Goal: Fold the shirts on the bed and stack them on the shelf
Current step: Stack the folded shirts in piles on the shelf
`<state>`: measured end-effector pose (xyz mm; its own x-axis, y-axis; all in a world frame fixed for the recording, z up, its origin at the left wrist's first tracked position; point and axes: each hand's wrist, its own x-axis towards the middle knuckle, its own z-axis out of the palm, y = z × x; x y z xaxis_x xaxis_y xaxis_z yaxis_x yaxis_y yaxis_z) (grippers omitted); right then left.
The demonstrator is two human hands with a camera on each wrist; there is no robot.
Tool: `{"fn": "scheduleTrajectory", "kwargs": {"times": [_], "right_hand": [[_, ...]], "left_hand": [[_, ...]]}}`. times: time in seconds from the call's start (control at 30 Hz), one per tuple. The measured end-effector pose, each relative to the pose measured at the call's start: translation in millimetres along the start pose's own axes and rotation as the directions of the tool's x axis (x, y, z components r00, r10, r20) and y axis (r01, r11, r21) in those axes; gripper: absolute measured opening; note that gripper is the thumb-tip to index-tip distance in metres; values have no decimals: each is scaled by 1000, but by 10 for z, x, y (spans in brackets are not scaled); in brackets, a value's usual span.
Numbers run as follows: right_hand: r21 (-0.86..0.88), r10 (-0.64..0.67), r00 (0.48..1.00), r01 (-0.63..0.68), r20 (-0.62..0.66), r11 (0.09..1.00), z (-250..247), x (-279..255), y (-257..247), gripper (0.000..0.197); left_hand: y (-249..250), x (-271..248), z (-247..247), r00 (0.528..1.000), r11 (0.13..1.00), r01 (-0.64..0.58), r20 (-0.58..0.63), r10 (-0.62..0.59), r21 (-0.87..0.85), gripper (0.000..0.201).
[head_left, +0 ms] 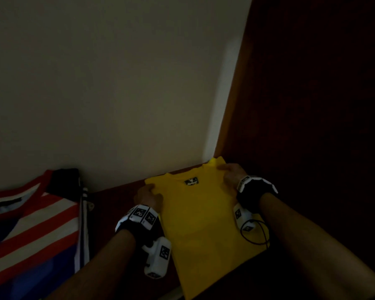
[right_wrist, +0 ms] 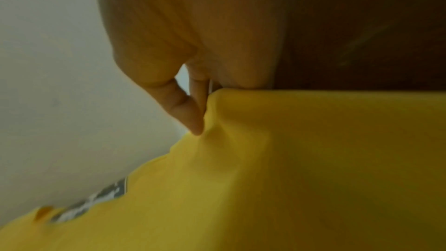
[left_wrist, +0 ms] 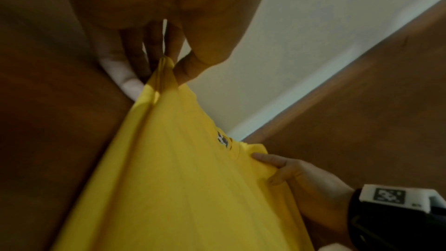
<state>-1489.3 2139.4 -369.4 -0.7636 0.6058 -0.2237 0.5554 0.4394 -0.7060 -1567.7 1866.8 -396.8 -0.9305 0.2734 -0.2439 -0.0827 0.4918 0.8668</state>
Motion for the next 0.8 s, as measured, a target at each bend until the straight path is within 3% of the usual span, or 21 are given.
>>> {"fn": "scheduleTrajectory", "kwargs": {"times": [0.23,0.33,0.43,0.5,0.57,0.63,0.7,0.8], "right_hand": [[-53,-68,998,67,-18,996,-32,26,-115,49],[-153,-181,983,181,17,971,-4,-12,-118,58],[-288,-330,939,290,-100,913,159,-198,-113,70],[-400,-361,931,308,-61,863,299,-450,-87,67],[-494,-268,962,261,57,829,435,-724,-1,56],[-576,-128,986,165,104,800,528,-926,130,56],[-635,11,993,70,122,769,571,-1011,245,62],[-641,115,982,8,151,768,579,-1059,344,65]], "left_hand": [[19,4,-36,996,995,-82,-42,79,-64,48],[40,17,-55,997,996,-69,-31,67,-63,48],[87,-23,-80,998,998,-54,27,54,9,54],[101,-92,-65,997,981,-64,53,55,183,66],[75,-236,-23,992,907,-119,86,92,403,78],[30,-437,64,974,812,-200,199,106,548,80],[-36,-592,169,953,741,-228,299,38,632,83],[-152,-690,296,950,688,-218,312,-12,692,87]]}}
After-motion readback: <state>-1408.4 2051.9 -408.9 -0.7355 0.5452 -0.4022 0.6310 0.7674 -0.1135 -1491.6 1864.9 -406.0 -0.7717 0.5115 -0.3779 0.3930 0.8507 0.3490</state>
